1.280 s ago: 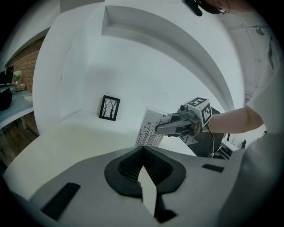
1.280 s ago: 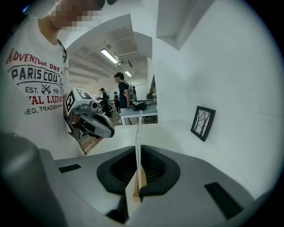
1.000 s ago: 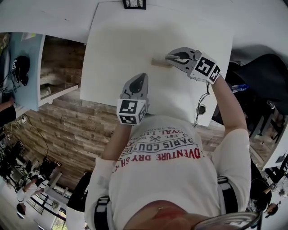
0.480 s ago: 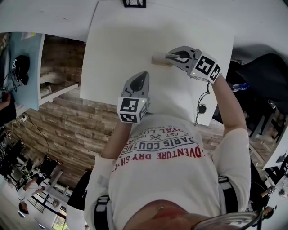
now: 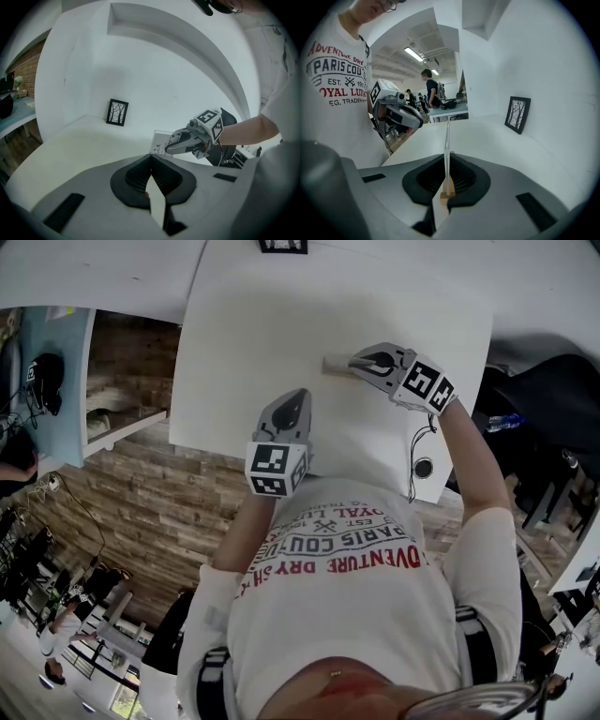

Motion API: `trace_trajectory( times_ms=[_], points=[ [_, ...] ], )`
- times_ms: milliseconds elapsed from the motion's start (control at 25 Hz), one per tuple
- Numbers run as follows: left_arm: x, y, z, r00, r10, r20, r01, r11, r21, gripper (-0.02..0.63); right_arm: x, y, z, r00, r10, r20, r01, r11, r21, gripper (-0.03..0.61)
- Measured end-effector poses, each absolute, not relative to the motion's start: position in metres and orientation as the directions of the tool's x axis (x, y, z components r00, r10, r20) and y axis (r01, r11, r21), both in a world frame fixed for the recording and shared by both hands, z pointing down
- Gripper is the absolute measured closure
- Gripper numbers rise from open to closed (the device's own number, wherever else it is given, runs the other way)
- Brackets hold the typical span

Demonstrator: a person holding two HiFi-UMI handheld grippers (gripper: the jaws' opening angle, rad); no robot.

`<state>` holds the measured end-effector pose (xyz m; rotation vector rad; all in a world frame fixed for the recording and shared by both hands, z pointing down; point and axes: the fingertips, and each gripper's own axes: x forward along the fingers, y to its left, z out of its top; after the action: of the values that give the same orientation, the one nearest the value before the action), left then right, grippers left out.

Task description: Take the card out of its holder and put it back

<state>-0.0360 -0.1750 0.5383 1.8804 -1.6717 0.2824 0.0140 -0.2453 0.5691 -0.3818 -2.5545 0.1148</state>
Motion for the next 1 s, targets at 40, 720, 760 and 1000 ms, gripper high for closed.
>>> trace_trajectory(
  times_ms=[40,720,760,1000],
  points=[
    [-0.036,-0.175,0.539,0.183,-0.828,0.530,-0.956,-0.026,0.291,0.589,0.014,-0.245,0.572,-0.811,0.289,0.508,0.240,0.957,-0.162,0.543],
    [-0.030,-0.182,0.539,0.202,-0.826,0.526,-0.955,-0.046,0.293,0.589,0.019,-0.248,0.584,-0.817,0.231,0.528,0.152,0.970,-0.189,0.433],
    [-0.029,-0.182,0.538,0.204,-0.826,0.525,-0.955,-0.049,0.293,0.589,0.020,-0.248,0.582,-0.820,0.228,0.525,0.148,0.971,-0.190,0.369],
    [-0.030,-0.180,0.535,0.219,-0.826,0.520,-0.953,-0.066,0.296,0.589,0.018,-0.256,0.562,-0.858,0.177,0.483,0.098,0.978,-0.184,0.350]
  ],
)
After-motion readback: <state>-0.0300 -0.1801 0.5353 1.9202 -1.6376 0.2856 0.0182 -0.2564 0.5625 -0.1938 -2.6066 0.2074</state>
